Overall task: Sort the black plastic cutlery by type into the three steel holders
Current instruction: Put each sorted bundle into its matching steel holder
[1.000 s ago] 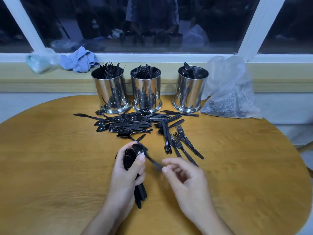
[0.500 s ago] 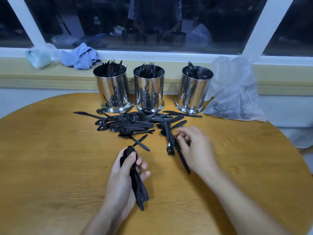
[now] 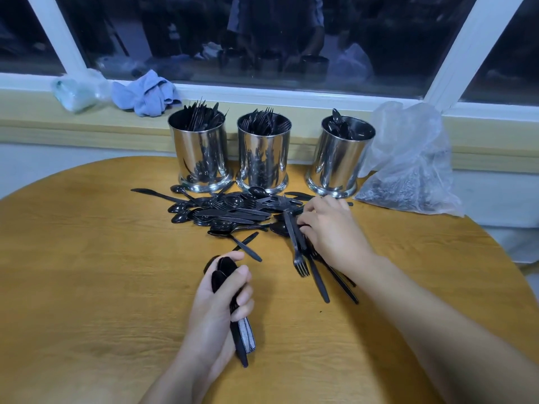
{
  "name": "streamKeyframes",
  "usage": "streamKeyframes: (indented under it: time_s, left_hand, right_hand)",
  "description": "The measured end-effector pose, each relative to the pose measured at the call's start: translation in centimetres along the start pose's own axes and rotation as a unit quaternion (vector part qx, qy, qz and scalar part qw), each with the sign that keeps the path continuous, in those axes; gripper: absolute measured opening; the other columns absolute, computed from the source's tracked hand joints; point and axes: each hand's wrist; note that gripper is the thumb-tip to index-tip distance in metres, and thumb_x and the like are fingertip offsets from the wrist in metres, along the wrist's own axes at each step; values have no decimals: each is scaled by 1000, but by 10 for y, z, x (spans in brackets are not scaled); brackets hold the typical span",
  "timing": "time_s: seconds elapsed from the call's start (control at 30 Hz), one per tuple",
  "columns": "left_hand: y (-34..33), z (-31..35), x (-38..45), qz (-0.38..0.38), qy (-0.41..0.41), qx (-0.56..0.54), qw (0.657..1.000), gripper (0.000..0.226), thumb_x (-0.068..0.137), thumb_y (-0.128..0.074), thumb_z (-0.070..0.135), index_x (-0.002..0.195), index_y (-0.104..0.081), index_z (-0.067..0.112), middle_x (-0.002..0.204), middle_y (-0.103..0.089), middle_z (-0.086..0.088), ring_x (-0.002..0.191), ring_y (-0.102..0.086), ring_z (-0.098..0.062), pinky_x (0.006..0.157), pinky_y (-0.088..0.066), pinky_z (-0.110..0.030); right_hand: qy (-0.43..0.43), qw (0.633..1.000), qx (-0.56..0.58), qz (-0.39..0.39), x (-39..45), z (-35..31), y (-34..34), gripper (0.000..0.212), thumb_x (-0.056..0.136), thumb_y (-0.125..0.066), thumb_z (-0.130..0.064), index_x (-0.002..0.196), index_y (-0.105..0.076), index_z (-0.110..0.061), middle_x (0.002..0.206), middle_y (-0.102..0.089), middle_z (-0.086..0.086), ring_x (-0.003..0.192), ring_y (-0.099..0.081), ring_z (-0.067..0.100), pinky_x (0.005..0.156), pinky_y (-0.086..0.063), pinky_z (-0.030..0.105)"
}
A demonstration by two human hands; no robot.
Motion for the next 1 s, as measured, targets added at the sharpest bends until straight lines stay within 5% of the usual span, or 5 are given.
streamKeyframes:
  time_s: [0.23, 0.5, 0.67, 0.87, 1.0]
  left_hand:
    - [1, -2, -2, -2, -7, 28, 1000, 32, 103, -74, 14, 134, -67, 9, 97, -49, -11, 68, -39, -15, 56, -26, -29]
    - [-1, -3, -6, -2, -34, 31, 999, 32, 104, -73, 13, 134, -65, 7, 94, -50, -11, 68, -39, -15, 57, -23, -31]
    - [-12, 1, -3, 12, -77, 74, 994, 39, 100, -81, 28, 135, -67, 19, 90, -52, -6, 72, -39, -14, 58, -31, -30]
    - [-22, -1, 8, 54, -88, 59, 993, 23, 106, -75, 27, 129, -72, 26, 104, -63, -6, 79, -52, -19, 64, -42, -34]
    - [-21, 1, 11, 56, -71, 18, 996, 13, 112, -61, 13, 122, -68, 16, 93, -60, -7, 76, -50, -17, 67, -40, -34]
  right_hand:
    - [-53, 987, 147, -22, -19, -16, 14, 20, 98, -79, -25, 86, -64, -29, 75, -61, -15, 81, -57, 11, 99, -40, 37]
    - [-124, 939, 314, -58, -46, -34, 17, 8, 95, -85, -22, 90, -81, -27, 74, -69, -15, 65, -57, 2, 65, -48, 21]
    - [-191, 806, 549, -113, -62, -66, 36, 7, 89, -91, -26, 94, -86, -26, 90, -80, 3, 78, -68, 9, 81, -57, 29]
    - [-167, 769, 600, -146, -72, -92, 37, 12, 92, -89, -17, 104, -86, -16, 93, -82, 12, 88, -70, 18, 98, -61, 45]
    - [-135, 778, 592, -161, -72, -91, 43, 9, 97, -83, -18, 106, -86, -19, 95, -84, 3, 93, -76, 14, 91, -62, 35]
Point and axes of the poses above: each hand's wrist, its own x-axis towards the middle knuckle, its own y-axis out of the back of the hand, z = x × y
